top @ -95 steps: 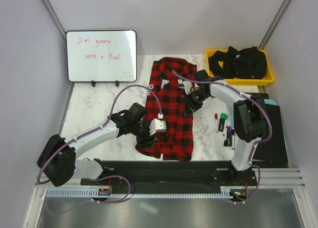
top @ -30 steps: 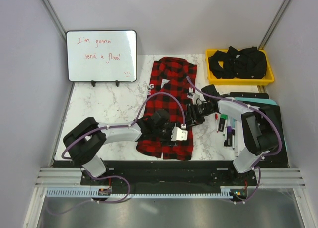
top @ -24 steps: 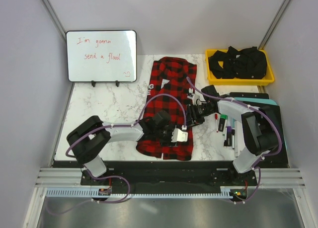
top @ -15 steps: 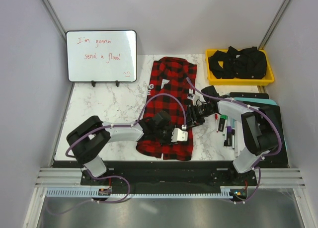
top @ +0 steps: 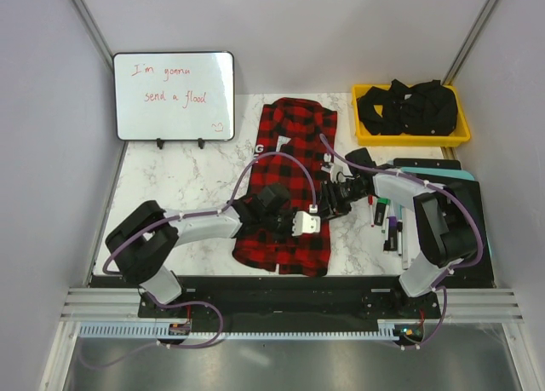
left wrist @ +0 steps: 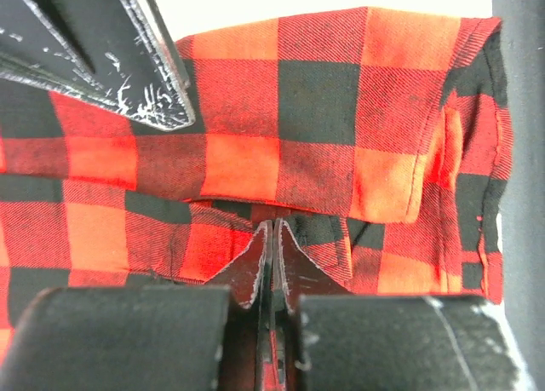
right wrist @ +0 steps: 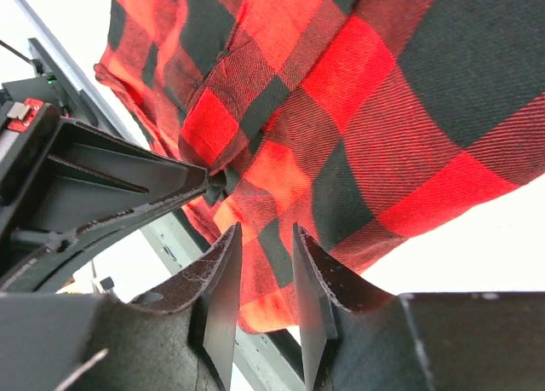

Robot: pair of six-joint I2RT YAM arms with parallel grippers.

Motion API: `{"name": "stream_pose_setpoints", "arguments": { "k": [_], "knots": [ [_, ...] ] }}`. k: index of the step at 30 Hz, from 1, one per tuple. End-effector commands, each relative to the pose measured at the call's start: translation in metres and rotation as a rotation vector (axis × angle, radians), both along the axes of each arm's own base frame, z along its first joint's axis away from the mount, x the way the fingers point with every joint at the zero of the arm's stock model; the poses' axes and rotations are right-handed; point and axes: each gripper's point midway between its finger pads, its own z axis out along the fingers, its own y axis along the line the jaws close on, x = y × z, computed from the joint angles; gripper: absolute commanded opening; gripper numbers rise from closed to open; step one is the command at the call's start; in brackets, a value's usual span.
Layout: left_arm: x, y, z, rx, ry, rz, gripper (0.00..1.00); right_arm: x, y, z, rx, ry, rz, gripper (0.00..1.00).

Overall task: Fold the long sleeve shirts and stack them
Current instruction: Fold the shirt

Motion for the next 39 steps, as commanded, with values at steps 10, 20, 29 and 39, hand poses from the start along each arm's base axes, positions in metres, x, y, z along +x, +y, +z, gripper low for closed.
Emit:
{"name": "stream_pose_setpoints", "arguments": {
  "k": [10, 20, 29, 39],
  "knots": [
    [0.047, 0.017, 0.07, -0.214, 0.122, 0.143, 0.02, 0.002, 0.002, 0.036, 0.069, -0.224, 0.097, 0.41],
    [0.08, 0.046, 0.072, -0.278, 0.372, 0.289, 0.02, -0.026, 0.013, 0.053, -0.007, -0.624, 0.471, 0.46],
    [0.085, 0.054, 0.056, -0.27, 0.477, 0.327, 0.02, -0.066, 0.046, 0.043, 0.039, -1.028, 1.128, 0.52],
    [0.089, 0.054, 0.047, -0.262, 0.524, 0.352, 0.02, -0.089, 0.053, -0.002, 0.097, -1.212, 1.658, 0.45]
  ]
}}
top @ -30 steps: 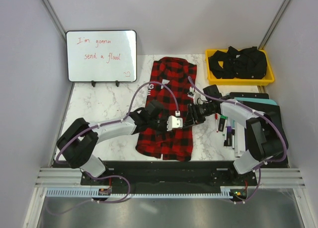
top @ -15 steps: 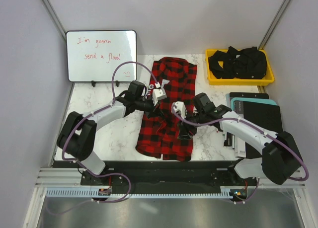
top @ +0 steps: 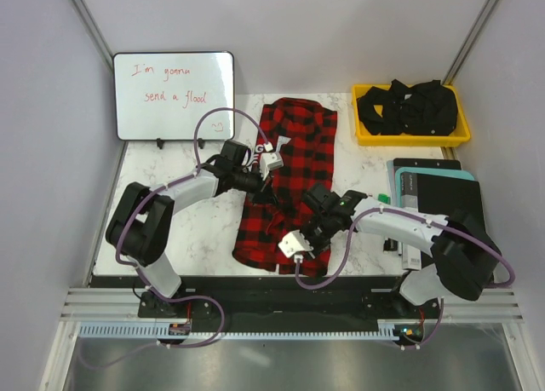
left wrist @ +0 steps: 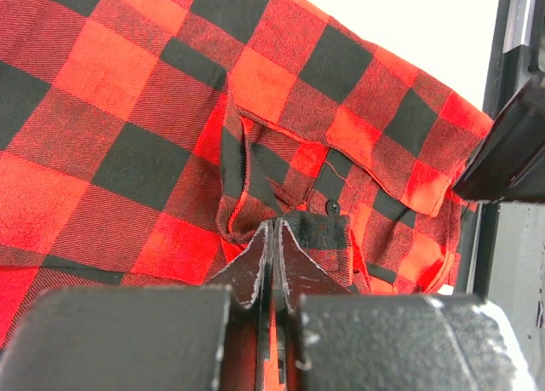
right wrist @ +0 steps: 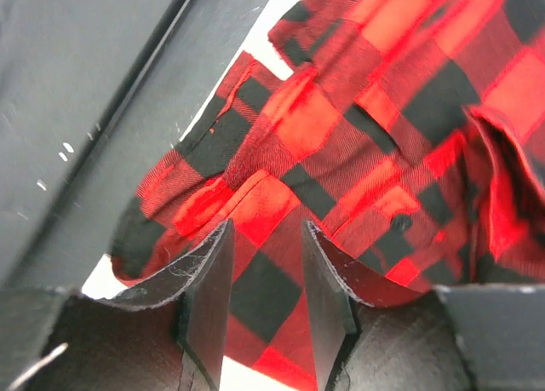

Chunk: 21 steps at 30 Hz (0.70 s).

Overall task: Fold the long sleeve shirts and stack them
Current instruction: Fold the shirt

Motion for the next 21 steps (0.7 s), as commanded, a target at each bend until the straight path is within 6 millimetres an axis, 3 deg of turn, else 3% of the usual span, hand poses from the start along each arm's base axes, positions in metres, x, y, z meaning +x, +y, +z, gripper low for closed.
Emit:
{"name": "stream_pose_setpoints", "arguments": {
  "k": [1, 10, 21],
  "knots": [
    [0.003, -0.005, 0.011, -0.041, 0.023, -0.002, 0.02, 0.005, 0.003, -0.013, 0.002, -0.152, 0.248, 0.45],
    [0.001, -0.004, 0.009, -0.042, 0.032, -0.007, 0.02, 0.018, 0.007, -0.034, -0.075, -0.168, 0.296, 0.43],
    [-0.001, -0.001, 0.007, -0.043, 0.043, -0.006, 0.02, 0.027, 0.016, -0.023, -0.085, -0.176, 0.33, 0.42]
  ]
}}
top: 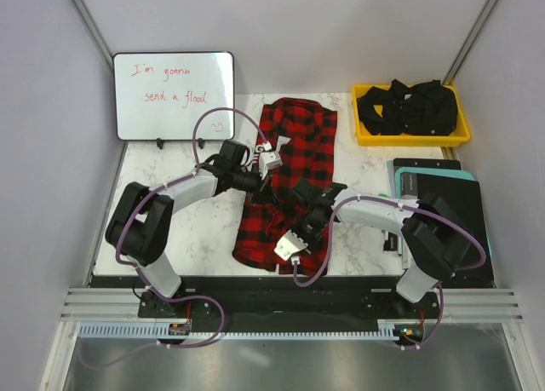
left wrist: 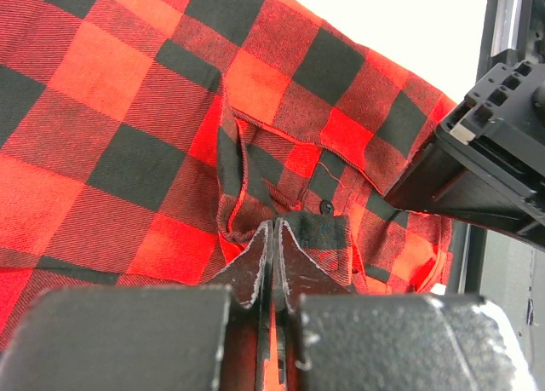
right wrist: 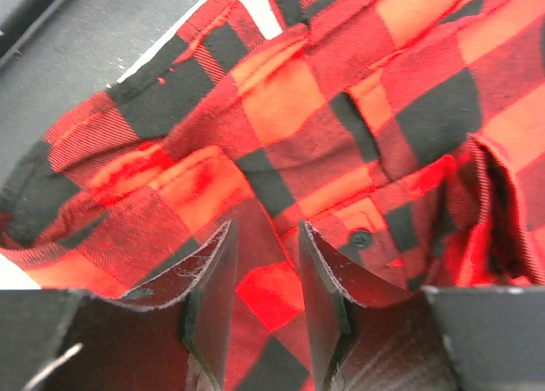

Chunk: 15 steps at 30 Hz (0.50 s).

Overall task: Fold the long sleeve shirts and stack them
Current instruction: Fold the shirt

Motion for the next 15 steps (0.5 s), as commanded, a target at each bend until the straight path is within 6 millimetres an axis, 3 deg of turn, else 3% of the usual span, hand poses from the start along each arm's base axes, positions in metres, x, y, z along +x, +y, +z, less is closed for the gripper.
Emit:
{"name": "stream_pose_setpoints", "arguments": {
  "k": [1, 10, 15],
  "knots": [
    [0.0, -0.002, 0.004, -0.026, 0.028, -0.002, 0.02, 0.0, 0.004, 0.004, -0.003, -0.01, 0.069, 0.41],
    [0.001, -0.002, 0.004, -0.026, 0.037, 0.001, 0.02, 0.005, -0.004, -0.016, -0.072, -0.022, 0.099, 0.34],
    [0.001, -0.002, 0.003, -0.027, 0.039, -0.001, 0.02, 0.008, 0.003, -0.012, -0.056, -0.02, 0.096, 0.35]
  ]
}}
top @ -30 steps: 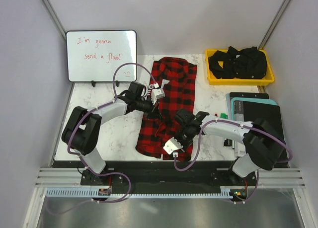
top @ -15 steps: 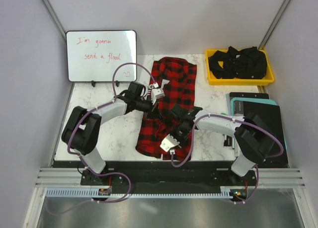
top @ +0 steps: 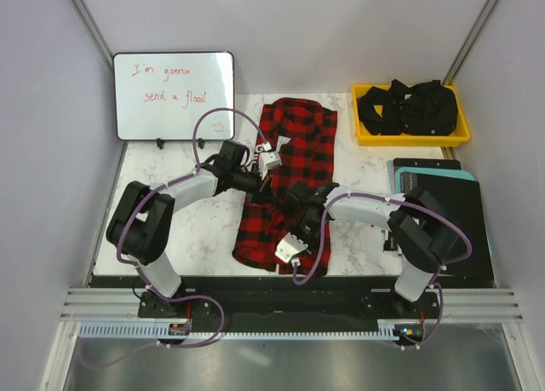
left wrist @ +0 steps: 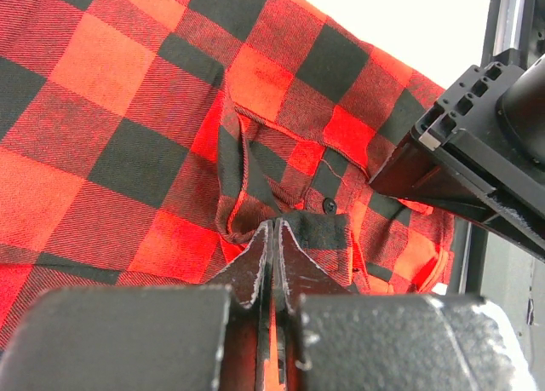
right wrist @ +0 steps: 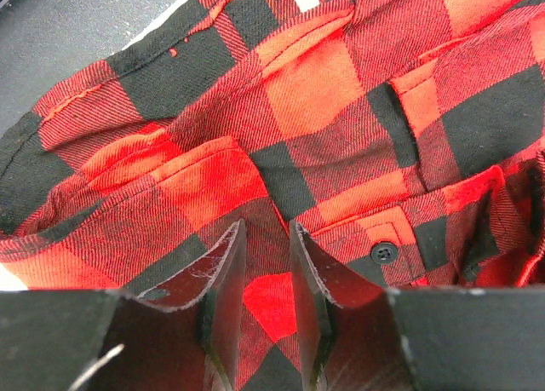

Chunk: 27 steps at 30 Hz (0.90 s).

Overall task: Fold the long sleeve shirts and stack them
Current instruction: Fold the shirt

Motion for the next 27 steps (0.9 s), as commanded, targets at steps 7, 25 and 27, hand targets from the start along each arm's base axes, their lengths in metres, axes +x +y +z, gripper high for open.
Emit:
{"name": "stream_pose_setpoints", "arguments": {
  "k": [7, 25, 27],
  "knots": [
    [0.002, -0.005, 0.006, -0.03, 0.036, -0.008, 0.02, 0.006, 0.01, 0.005, 0.002, -0.01, 0.045, 0.34],
    [0.002, -0.005, 0.005, -0.026, 0.046, -0.008, 0.02, 0.005, 0.023, 0.022, 0.024, -0.027, 0.098, 0.0],
    [0.002, -0.005, 0.005, -0.026, 0.046, -0.008, 0.02, 0.004, 0.025, 0.03, 0.041, -0.023, 0.096, 0.0]
  ]
}}
